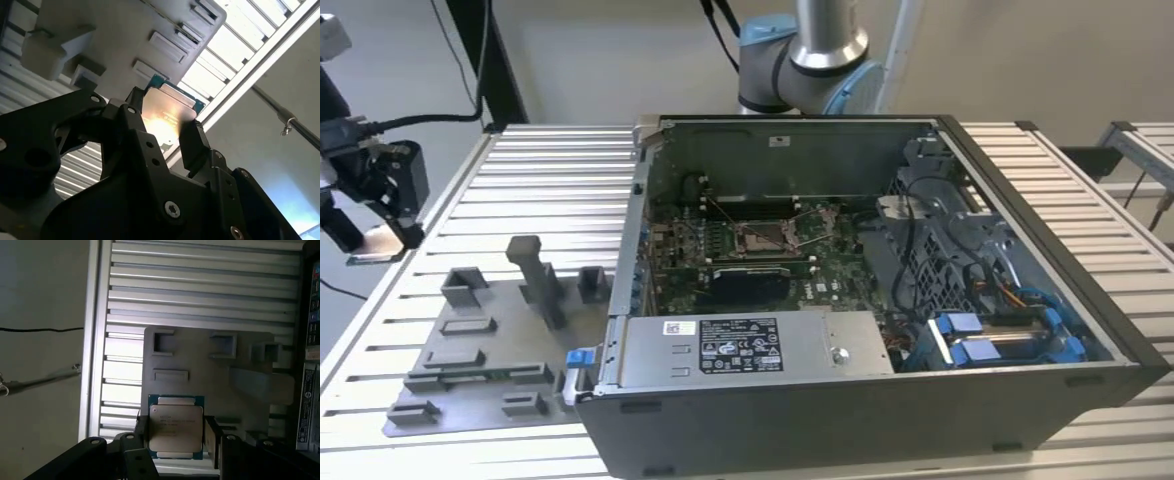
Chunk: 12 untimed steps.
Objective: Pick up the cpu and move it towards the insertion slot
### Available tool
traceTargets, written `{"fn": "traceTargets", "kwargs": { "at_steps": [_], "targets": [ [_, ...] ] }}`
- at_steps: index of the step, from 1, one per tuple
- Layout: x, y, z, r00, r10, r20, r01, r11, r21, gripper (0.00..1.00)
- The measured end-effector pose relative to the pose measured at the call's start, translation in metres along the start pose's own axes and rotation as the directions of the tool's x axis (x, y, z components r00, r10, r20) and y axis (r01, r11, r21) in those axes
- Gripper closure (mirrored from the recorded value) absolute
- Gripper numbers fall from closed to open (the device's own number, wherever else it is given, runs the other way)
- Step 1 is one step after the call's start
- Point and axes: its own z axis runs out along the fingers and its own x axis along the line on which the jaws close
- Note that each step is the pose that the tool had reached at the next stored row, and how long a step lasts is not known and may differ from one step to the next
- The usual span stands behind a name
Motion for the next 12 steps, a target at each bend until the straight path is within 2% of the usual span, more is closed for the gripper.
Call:
{"fn": "traceTargets", "kwargs": {
  "at_steps": [10, 12],
  "targets": [
    [-0.0001, 0.0012, -0.0343, 1.0, 0.0, -0.0001, 0.0, 1.0, 0.0001, 1.0],
    [-0.0001, 0.0015, -0.0395, 1.0, 0.0, 0.0001, 0.0, 1.0, 0.0, 1.0]
  ]
}}
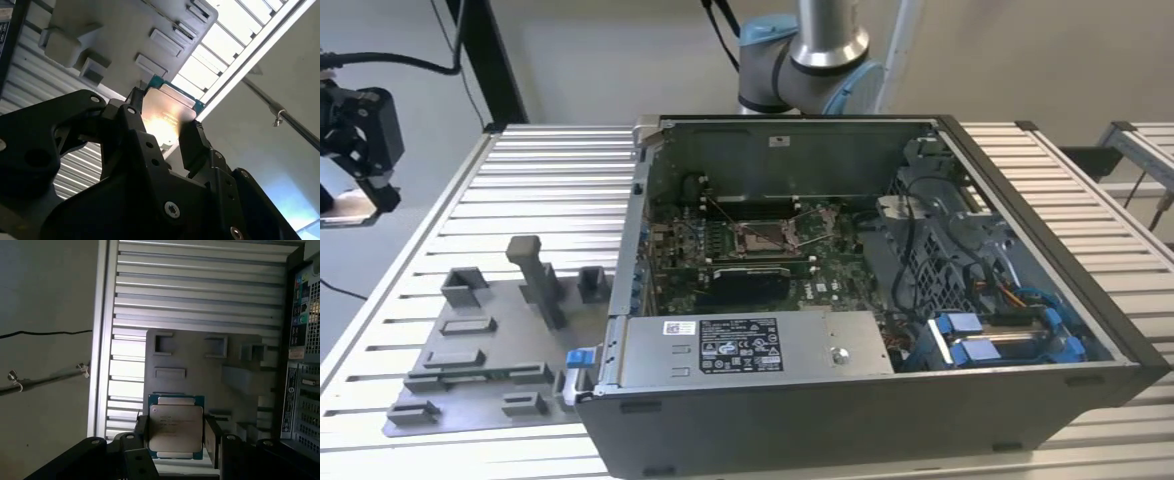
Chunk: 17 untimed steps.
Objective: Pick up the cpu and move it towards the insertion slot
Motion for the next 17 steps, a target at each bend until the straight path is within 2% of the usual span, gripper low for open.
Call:
{"fn": "traceTargets", "kwargs": {
  "at_steps": [7, 12, 17],
  "targets": [
    [-0.0007, 0.0, -0.002, 1.0, 0.0, -0.0002, 0.0, 1.0, 0.0001, 1.0],
    [-0.0133, -0.0007, -0.0019, 1.0, 0.0, -0.0003, 0.0, 1.0, 0.0, 1.0],
    [-0.0303, -0.0016, -0.0018, 1.0, 0.0, -0.0003, 0.0, 1.0, 0.0, 1.0]
  ]
}}
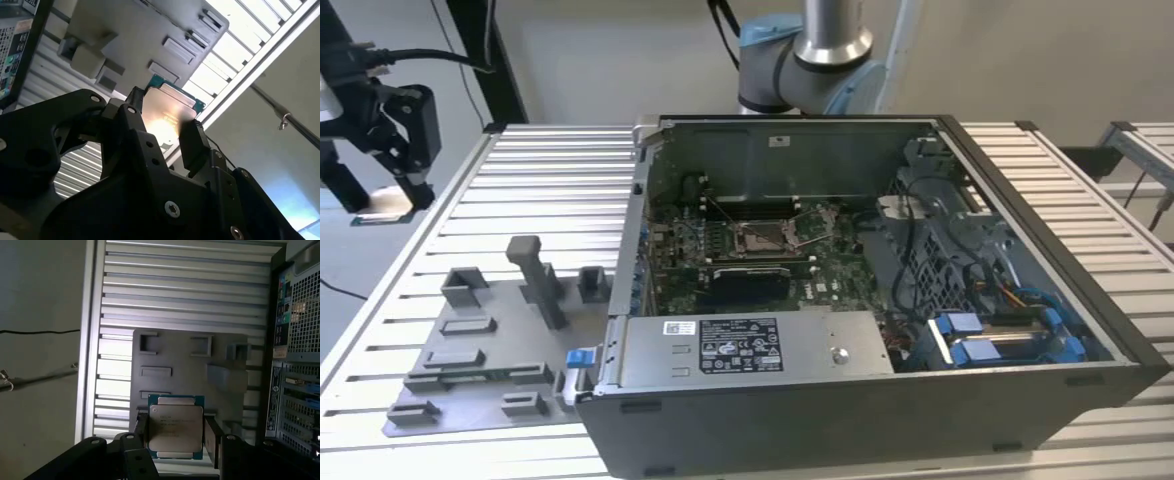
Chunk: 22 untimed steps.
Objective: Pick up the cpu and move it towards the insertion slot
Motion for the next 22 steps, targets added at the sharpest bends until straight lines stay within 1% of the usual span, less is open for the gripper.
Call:
{"fn": "traceTargets", "kwargs": {
  "at_steps": [5, 13, 18, 22],
  "targets": [
    [-0.0162, -0.0009, 0.0, 1.0, 0.0, 0.0, 0.0, 1.0, 0.0, 1.0],
    [-0.0396, -0.0022, 0.0, 1.0, 0.0, -0.0001, 0.0, 1.0, -0.0001, 1.0],
    [-0.0521, -0.0029, 0.0001, 1.0, 0.0, 0.0, 0.0, 1.0, -0.0001, 1.0],
    [-0.06, -0.0033, 0.0, 1.0, 0.0, -0.0001, 0.0, 1.0, 0.0, 1.0]
  ]
}}
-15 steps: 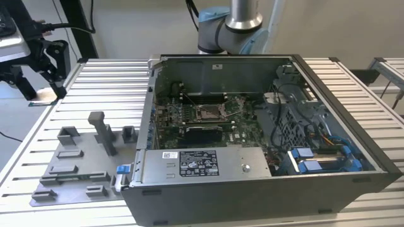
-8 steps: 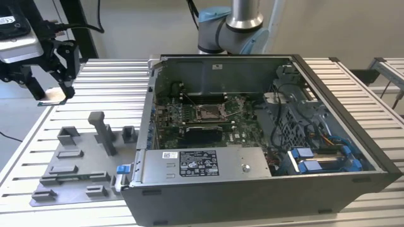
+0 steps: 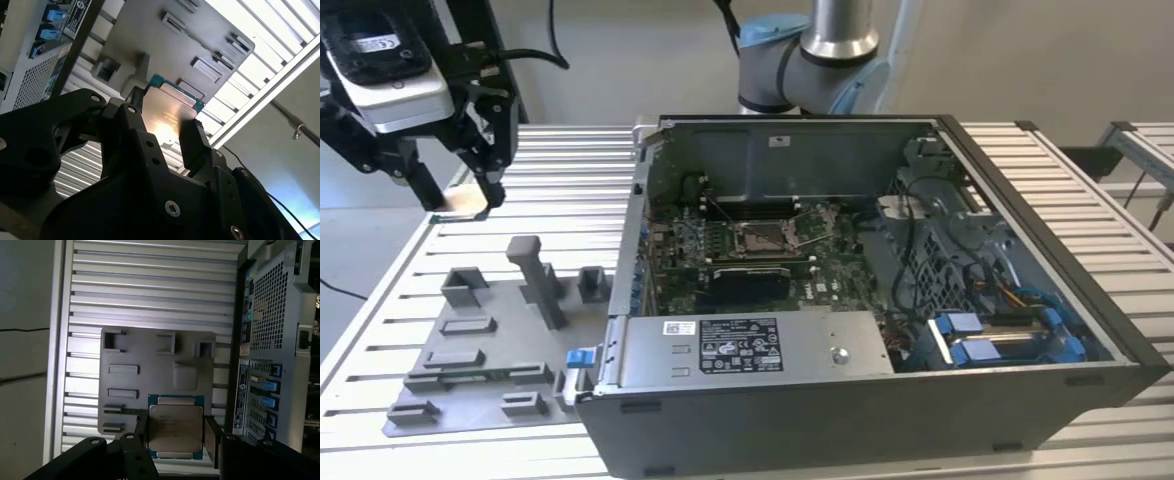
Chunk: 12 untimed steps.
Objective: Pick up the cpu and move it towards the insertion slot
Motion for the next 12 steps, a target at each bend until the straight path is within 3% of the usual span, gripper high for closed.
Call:
{"fn": "traceTargets", "kwargs": {
  "at_steps": [12],
  "targets": [
    [-0.0237, -0.0013, 0.0, 1.0, 0.0, 0.0, 0.0, 1.0, 0.0, 1.0]
  ]
}}
